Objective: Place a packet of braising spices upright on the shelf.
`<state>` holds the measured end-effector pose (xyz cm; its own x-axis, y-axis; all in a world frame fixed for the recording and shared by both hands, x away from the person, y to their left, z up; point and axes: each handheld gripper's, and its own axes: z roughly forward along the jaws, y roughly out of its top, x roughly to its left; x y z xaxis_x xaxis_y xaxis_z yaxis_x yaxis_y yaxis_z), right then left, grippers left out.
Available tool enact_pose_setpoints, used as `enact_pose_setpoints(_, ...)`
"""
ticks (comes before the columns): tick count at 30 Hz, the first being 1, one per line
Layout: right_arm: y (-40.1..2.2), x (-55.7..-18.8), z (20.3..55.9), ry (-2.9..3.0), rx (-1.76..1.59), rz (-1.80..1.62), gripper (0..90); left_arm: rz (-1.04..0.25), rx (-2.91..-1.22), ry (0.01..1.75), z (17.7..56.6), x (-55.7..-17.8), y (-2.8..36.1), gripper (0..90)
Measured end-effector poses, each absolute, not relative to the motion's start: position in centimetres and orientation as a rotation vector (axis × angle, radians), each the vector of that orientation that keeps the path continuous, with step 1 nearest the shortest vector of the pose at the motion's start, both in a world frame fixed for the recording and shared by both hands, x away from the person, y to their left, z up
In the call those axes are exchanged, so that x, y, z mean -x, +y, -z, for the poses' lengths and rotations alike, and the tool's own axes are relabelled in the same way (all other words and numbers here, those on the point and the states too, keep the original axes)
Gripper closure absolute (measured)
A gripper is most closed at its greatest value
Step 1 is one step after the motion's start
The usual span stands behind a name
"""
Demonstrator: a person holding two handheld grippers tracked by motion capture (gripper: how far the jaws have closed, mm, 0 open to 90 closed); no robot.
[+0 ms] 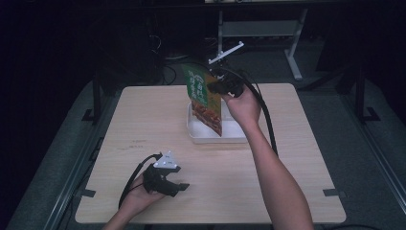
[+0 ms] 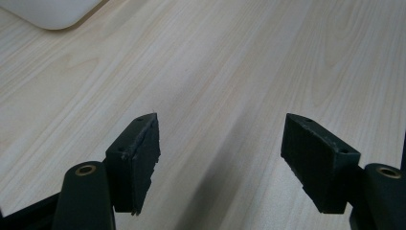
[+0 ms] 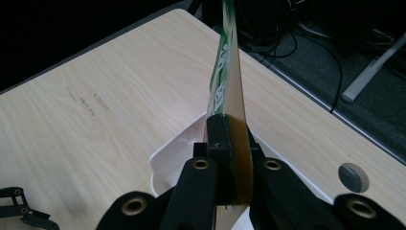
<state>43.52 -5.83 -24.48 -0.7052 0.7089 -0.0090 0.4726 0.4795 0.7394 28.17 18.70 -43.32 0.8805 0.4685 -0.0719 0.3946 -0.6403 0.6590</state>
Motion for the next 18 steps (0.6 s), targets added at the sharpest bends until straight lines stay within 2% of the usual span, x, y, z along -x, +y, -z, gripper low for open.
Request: enact_pose_setpoints(18,-4.8,-44.0,26.0,2.398,-0.994,-1.033,89.8,-0.138,-2.339,0.617,43.3,-28.2,18.7,29.3)
